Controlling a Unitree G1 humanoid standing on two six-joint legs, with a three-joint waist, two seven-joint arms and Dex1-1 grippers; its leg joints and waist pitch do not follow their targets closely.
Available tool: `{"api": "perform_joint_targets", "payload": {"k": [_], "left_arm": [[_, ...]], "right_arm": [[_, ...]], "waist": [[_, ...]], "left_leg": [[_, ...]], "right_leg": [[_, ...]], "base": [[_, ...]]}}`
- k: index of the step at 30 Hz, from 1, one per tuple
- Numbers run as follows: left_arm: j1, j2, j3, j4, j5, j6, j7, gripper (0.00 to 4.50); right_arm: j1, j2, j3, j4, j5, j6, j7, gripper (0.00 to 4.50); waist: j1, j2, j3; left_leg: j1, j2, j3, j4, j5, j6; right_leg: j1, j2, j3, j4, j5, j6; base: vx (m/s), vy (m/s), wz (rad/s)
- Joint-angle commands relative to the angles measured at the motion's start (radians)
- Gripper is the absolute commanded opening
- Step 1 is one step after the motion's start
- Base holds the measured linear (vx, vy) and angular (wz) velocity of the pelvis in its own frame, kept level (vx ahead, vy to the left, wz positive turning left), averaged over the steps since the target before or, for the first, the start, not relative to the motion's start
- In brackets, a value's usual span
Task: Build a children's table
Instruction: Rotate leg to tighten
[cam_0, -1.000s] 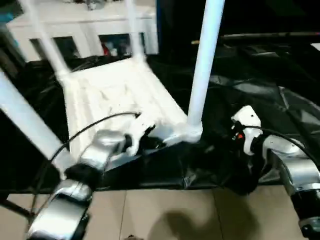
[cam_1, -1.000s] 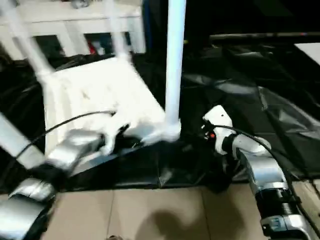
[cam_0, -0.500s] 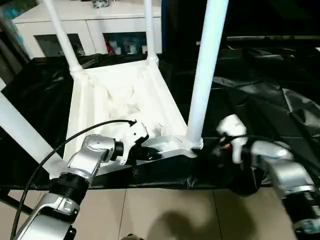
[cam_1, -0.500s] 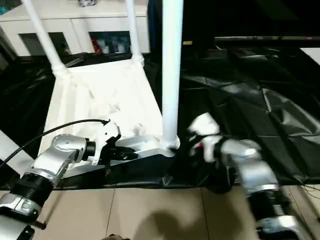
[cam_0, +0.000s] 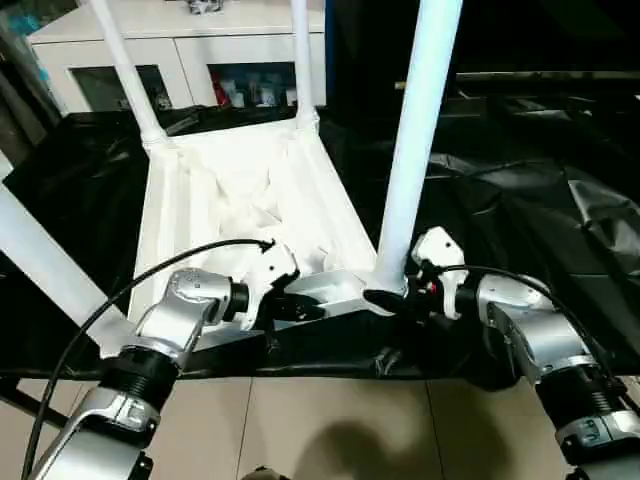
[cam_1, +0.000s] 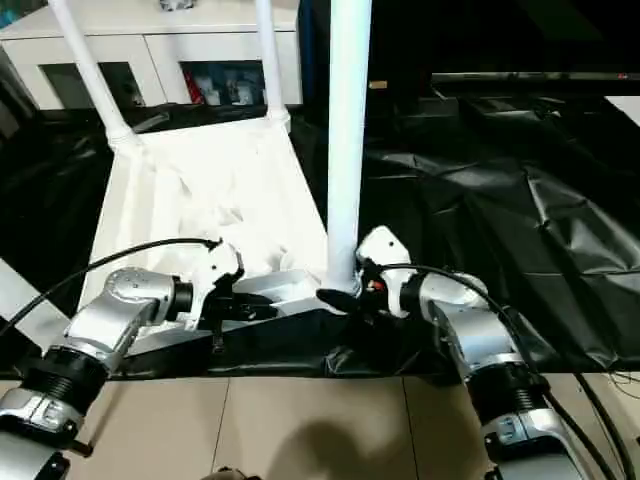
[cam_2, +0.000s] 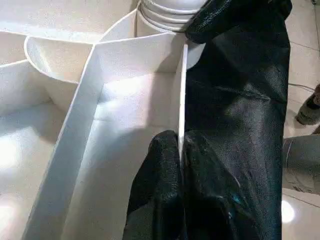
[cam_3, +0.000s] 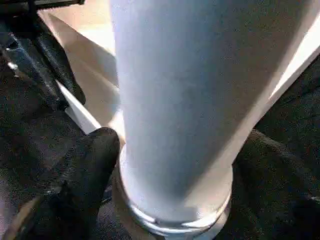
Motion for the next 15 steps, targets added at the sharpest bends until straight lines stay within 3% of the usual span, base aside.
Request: {"api": "perform_joint_targets", "payload": {"k": [1,7,15], "left_arm": [[0.004,-0.015,0.007,-0.041,-0.033,-0.007,-0.014,0.00],[0.005,-0.014,0.006,-0.035,-0.025,-0.011,-0.005,0.00],[-0.008,-0.033,0.016,0.001,0.002,-0.003,0.074,0.00]], "right_arm": [[-0.023,0.006,0.000,0.028,-0.001,-0.023,0.013,3.49],[-0.026,0.023,-0.008,0.046,0.008,-0.026,0.008,2.91],[-0.013,0.092,-0.049,0.094,0.019,-0.008,-0.107,2.75]], "waist": [[0.000,-0.026,-0.072],[0.000,-0.024,-0.073],[-0.007,-0.024,-0.069]], "left_leg": [[0.026,0.042,-0.021,-0.061,-0.137,0.086],[0.026,0.043,-0.022,-0.060,-0.129,0.092],[0.028,0.043,-0.023,-0.065,-0.164,0.070]], "right_leg": [[0.044,-0.058,0.037,-0.059,-0.122,-0.244],[0.045,-0.056,0.036,-0.056,-0.107,-0.248],[0.043,-0.058,0.037,-0.063,-0.159,-0.243]], "base": [[0.000,0.000,0.00],[0.000,0.000,0.00],[0.000,0.000,0.00]]}}
